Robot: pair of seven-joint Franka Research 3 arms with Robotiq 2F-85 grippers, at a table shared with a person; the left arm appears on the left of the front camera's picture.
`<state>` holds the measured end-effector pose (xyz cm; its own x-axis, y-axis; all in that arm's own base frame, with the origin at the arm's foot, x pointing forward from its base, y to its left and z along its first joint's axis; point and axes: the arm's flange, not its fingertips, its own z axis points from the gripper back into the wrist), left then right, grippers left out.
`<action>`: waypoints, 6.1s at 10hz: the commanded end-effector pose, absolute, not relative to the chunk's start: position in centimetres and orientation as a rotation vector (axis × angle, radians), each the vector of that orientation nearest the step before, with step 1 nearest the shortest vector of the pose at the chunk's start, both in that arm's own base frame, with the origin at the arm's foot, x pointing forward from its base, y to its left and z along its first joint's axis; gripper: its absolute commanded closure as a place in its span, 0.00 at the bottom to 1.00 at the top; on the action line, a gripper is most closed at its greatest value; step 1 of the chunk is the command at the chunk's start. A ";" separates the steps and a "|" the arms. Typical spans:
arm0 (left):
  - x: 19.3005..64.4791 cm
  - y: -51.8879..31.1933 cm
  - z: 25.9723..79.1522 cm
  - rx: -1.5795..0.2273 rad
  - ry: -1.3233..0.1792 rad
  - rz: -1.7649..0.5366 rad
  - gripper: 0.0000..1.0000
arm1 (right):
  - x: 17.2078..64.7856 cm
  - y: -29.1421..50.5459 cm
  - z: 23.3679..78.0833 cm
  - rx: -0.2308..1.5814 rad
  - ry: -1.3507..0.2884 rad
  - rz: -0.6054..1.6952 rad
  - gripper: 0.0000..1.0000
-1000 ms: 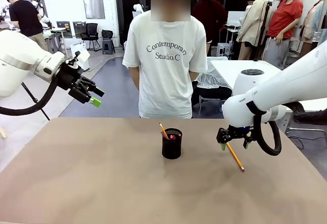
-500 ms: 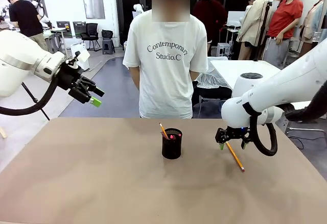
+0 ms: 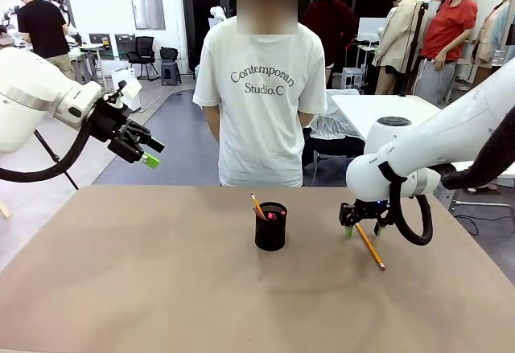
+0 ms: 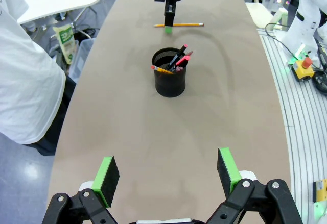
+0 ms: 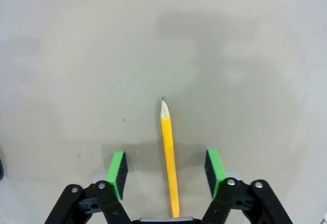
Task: Place the pens into the pen holder.
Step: Pick up a writing instrument from the table and place it into the Pen holder.
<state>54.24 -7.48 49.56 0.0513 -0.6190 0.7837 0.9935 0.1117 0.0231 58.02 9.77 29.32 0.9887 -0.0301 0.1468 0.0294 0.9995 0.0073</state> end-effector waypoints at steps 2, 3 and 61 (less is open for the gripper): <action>54.1 -7.3 49.7 -0.633 -0.743 -1.358 0.00 | 58.9 9.7 29.2 0.030 -0.167 -0.015 0.97; 54.1 -7.3 49.7 -0.633 -0.743 -1.358 0.00 | 58.9 9.6 29.2 0.030 -0.163 -0.016 1.00; 54.1 -7.3 49.7 -0.633 -0.743 -1.358 0.00 | 54.7 20.4 39.6 1.055 -1.267 0.857 1.00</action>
